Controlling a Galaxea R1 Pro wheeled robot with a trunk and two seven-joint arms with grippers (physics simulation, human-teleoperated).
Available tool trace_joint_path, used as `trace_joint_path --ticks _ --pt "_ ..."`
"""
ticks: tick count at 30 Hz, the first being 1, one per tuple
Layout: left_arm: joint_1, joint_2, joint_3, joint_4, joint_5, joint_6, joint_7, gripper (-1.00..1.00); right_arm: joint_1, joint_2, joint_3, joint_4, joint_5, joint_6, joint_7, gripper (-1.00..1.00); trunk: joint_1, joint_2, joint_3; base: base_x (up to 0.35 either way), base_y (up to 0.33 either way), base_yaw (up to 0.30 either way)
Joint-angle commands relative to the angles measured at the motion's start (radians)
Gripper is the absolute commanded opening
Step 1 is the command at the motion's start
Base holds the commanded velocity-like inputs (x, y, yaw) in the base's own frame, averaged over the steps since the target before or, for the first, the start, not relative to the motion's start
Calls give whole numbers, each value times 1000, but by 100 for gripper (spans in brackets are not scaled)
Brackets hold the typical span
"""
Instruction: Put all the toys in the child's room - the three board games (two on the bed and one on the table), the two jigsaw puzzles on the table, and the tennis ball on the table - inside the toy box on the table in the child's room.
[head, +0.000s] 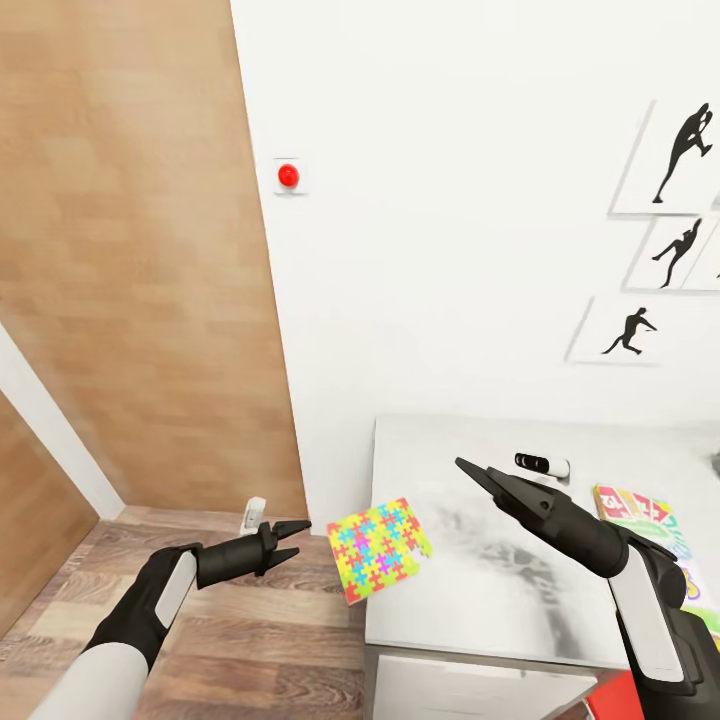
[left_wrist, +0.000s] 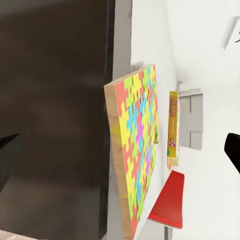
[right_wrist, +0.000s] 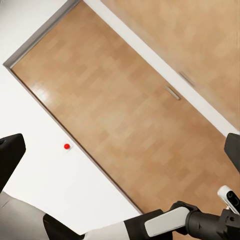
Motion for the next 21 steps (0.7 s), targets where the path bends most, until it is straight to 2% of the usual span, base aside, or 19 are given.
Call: trace_joint_path --ticks 1,14,21 --pt "-1 0 2 0 -1 4 -3 100 -1 0 0 0 -3 6 1 100 0 -1 -1 0 -210 0" --pt "-1 0 0 0 0 3 -6 100 -1 0 -1 0 -3 6 1 100 0 -1 -1 0 -144 0" --pt "-1 0 -1 0 -1 3 -11 100 -1 0 -1 0 -3 6 1 100 0 -1 -1 0 -39 0"
